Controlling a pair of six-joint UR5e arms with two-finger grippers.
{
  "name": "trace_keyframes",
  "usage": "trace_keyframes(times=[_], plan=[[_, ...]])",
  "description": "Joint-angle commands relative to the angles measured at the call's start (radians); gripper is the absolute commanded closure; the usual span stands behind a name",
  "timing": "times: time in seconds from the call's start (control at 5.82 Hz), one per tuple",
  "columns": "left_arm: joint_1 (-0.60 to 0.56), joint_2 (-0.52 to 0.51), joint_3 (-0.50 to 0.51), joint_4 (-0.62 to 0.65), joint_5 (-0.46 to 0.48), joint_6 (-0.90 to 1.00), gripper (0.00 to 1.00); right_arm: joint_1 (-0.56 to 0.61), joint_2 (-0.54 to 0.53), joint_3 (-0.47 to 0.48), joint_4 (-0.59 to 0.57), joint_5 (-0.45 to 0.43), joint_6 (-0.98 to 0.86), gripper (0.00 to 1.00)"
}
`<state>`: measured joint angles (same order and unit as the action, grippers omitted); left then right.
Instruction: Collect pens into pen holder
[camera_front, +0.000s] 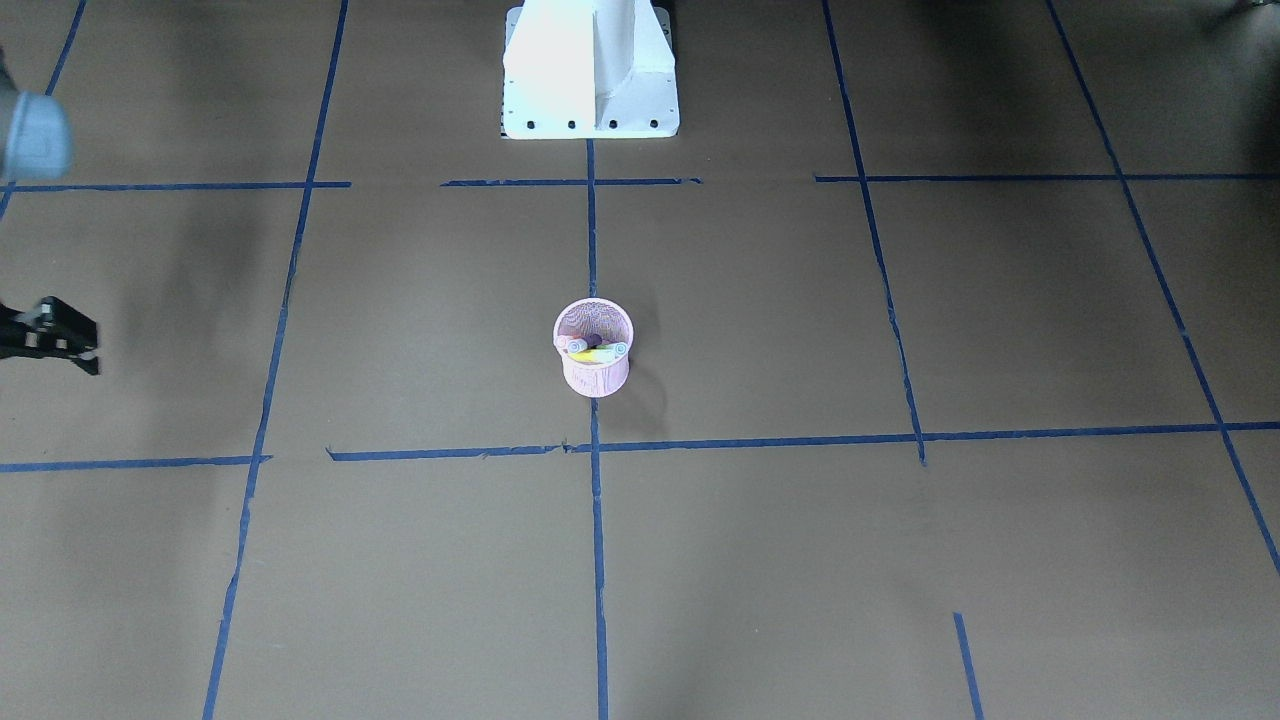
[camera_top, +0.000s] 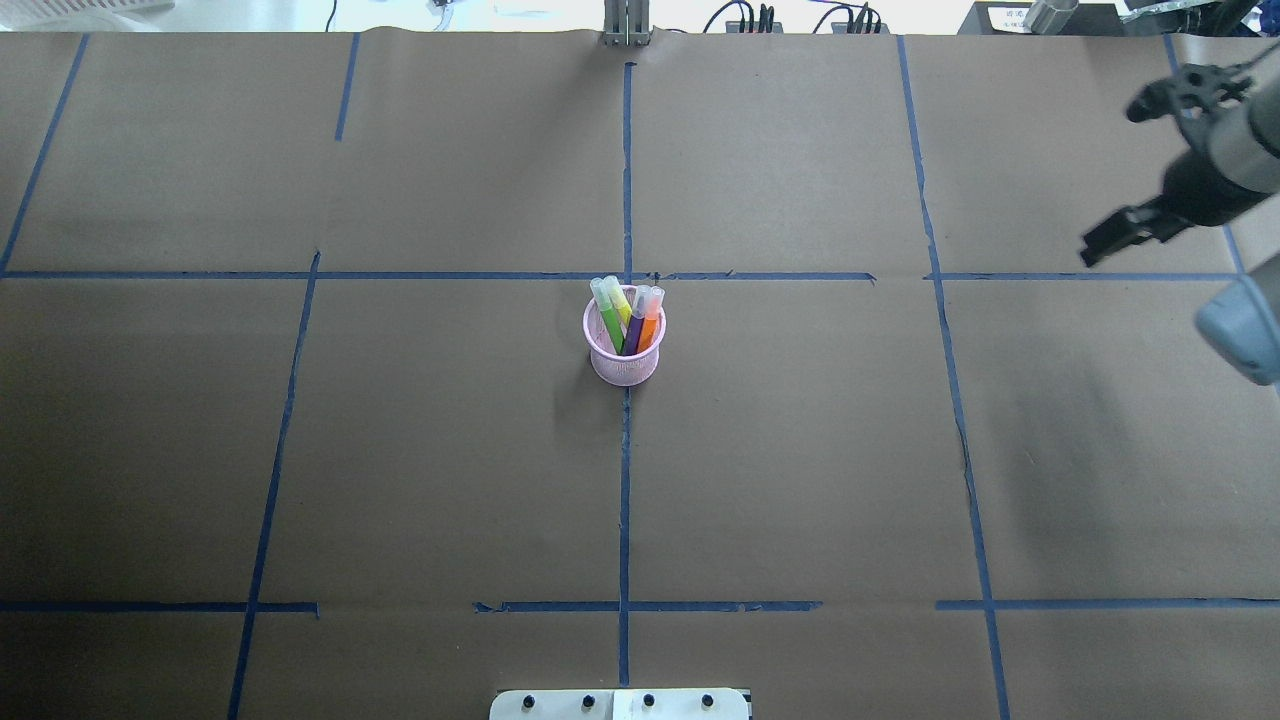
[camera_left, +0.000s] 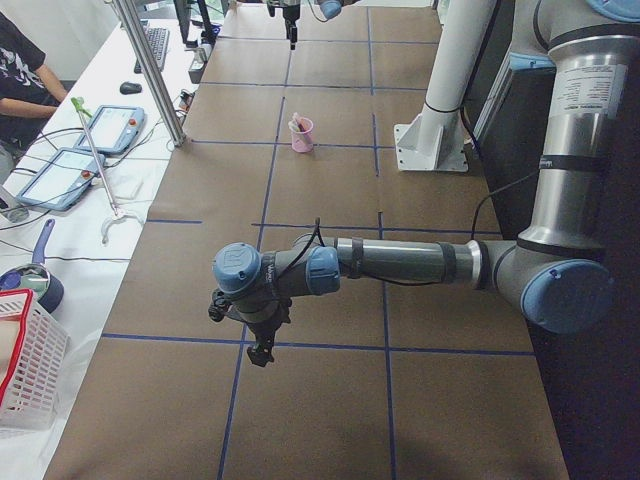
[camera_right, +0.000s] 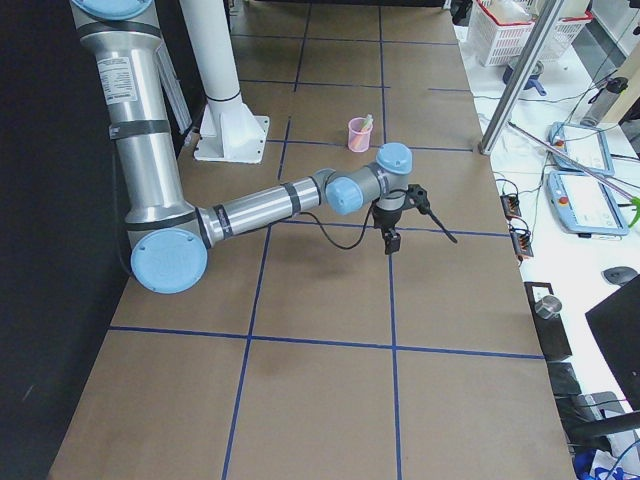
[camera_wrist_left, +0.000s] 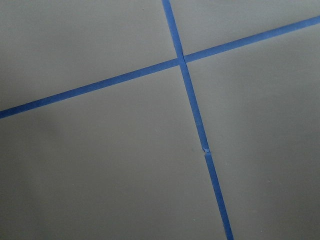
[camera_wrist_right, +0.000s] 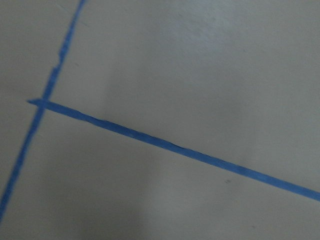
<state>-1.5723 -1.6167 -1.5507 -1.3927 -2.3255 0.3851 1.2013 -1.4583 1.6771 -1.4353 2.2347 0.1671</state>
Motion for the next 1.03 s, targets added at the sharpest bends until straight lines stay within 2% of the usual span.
trace_keyframes(times=[0.0,0.17,0.34,0.52,0.86], plan=[[0.0,0.008,-0.002,0.0,0.0,-0.002,0.0,0.201,-0.065,-0.147,0.004,0.093,-0.333,0.0],[0.0,0.008,-0.003,0.0,0.0,-0.002,0.0,0.293,-0.085,-0.175,0.0,0.097,-0.416,0.0],[0.0,0.009,-0.002,0.0,0.0,-0.002,0.0,0.393,-0.13,-0.163,-0.008,0.129,-0.452,0.0],[0.0,0.009,-0.003,0.0,0.0,-0.002,0.0,0.427,-0.16,-0.124,-0.029,0.14,-0.449,0.0],[0.0,0.03,-0.023,0.0,0.0,-0.002,0.0,0.434,-0.233,0.064,-0.161,0.122,-0.434,0.0]])
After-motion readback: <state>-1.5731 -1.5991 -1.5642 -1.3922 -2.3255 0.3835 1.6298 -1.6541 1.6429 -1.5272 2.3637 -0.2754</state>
